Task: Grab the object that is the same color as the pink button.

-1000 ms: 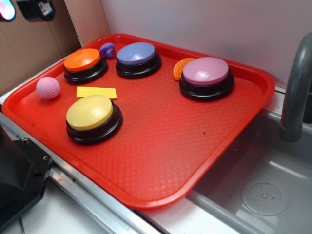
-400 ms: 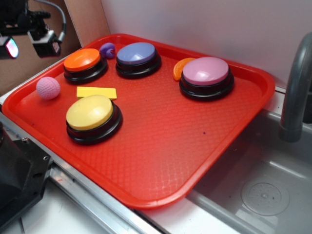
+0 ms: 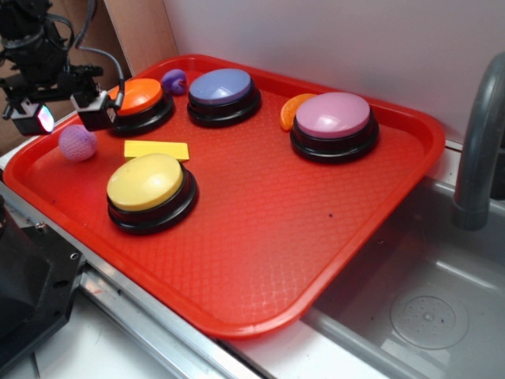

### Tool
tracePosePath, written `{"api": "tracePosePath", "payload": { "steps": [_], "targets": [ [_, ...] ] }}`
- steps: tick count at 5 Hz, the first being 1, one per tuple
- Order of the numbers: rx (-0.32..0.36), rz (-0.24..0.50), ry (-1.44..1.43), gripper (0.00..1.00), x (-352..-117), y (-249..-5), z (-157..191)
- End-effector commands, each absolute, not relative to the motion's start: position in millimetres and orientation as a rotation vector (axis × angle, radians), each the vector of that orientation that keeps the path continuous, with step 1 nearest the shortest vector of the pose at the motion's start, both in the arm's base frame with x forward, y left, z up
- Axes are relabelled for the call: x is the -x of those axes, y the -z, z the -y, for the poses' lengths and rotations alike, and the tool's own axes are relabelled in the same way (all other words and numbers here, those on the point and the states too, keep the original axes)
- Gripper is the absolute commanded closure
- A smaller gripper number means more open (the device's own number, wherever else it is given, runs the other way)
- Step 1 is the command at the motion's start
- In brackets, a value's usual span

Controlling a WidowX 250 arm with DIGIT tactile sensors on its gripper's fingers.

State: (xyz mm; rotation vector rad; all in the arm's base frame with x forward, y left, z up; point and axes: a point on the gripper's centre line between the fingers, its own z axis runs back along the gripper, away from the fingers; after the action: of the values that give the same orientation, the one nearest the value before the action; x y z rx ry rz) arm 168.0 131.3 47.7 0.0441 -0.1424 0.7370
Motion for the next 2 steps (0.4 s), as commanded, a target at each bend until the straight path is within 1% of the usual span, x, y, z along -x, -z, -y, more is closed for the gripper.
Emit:
{"api": "tracePosePath", "payload": {
  "steps": [1,2],
  "targets": [
    [-0.025,0.148,-0.726,0.0,-165,-33,-137],
    [-0.022,0.131,-0.74,0.0,-167,-22,-141]
  ]
}}
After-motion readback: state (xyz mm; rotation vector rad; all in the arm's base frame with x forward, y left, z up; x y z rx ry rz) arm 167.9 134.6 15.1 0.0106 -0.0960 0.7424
